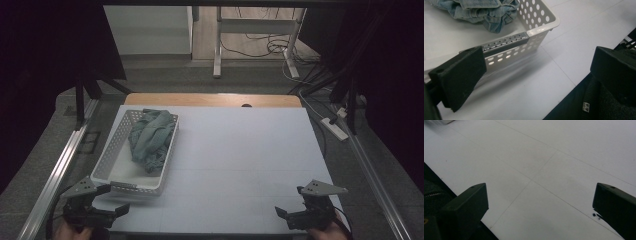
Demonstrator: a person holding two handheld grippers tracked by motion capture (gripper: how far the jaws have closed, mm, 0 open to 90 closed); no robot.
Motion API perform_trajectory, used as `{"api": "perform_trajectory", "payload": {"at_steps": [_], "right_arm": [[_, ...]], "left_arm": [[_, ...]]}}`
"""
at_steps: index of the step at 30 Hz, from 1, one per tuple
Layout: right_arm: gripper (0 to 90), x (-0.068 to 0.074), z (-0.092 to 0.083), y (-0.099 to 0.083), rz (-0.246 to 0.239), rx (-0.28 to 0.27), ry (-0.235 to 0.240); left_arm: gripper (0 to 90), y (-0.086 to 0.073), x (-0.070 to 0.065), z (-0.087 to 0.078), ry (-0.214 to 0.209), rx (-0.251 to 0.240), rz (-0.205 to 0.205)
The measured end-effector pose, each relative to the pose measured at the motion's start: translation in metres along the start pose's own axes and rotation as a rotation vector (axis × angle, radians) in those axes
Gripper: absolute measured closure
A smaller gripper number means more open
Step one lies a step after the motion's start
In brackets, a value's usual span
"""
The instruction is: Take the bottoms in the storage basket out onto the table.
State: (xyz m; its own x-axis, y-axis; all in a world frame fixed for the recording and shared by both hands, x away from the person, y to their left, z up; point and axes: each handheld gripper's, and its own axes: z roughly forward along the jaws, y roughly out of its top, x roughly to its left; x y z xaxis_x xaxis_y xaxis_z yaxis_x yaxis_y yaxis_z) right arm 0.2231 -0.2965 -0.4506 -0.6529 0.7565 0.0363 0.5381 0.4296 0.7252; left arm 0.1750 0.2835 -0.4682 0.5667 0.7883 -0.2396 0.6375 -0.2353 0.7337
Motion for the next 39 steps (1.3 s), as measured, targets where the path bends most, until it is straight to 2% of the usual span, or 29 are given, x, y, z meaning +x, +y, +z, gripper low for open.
{"api": "perform_trajectory", "payload": {"at_steps": [9, 11, 15, 19, 23, 27, 32, 37, 39], "right_arm": [[0.5, 0.0, 0.001, 0.0, 0.0, 0.006, 0.004], [0.5, 0.0, 0.001, 0.0, -0.001, 0.006, 0.004], [0.5, 0.0, 0.001, 0.0, -0.001, 0.008, 0.005], [0.5, 0.0, 0.001, 0.0, -0.001, 0.008, 0.005], [0.5, 0.0, 0.001, 0.0, 0.0, 0.007, 0.006], [0.5, 0.0, 0.001, 0.0, -0.001, 0.008, 0.005], [0.5, 0.0, 0.001, 0.0, 0.0, 0.009, 0.004], [0.5, 0.0, 0.002, 0.0, -0.001, 0.013, 0.003], [0.5, 0.0, 0.002, 0.001, -0.003, 0.016, 0.003]], "left_arm": [[0.0, 0.006, -0.002, -0.001, 0.005, -0.02, 0.011], [0.0, 0.007, -0.001, -0.001, 0.0, -0.026, 0.021], [0.0, 0.009, 0.002, -0.002, -0.027, -0.042, 0.016], [0.0, 0.01, 0.003, 0.001, -0.031, -0.028, 0.02], [0.0, 0.012, 0.003, 0.001, -0.023, -0.035, 0.026], [0.0, 0.015, 0.003, 0.002, -0.035, -0.026, 0.025], [0.0, 0.018, 0.002, 0.007, -0.028, -0.006, 0.037], [0.0, 0.024, 0.001, 0.009, -0.014, -0.007, 0.05], [0.0, 0.025, 0.002, 0.009, -0.022, -0.005, 0.043]]}}
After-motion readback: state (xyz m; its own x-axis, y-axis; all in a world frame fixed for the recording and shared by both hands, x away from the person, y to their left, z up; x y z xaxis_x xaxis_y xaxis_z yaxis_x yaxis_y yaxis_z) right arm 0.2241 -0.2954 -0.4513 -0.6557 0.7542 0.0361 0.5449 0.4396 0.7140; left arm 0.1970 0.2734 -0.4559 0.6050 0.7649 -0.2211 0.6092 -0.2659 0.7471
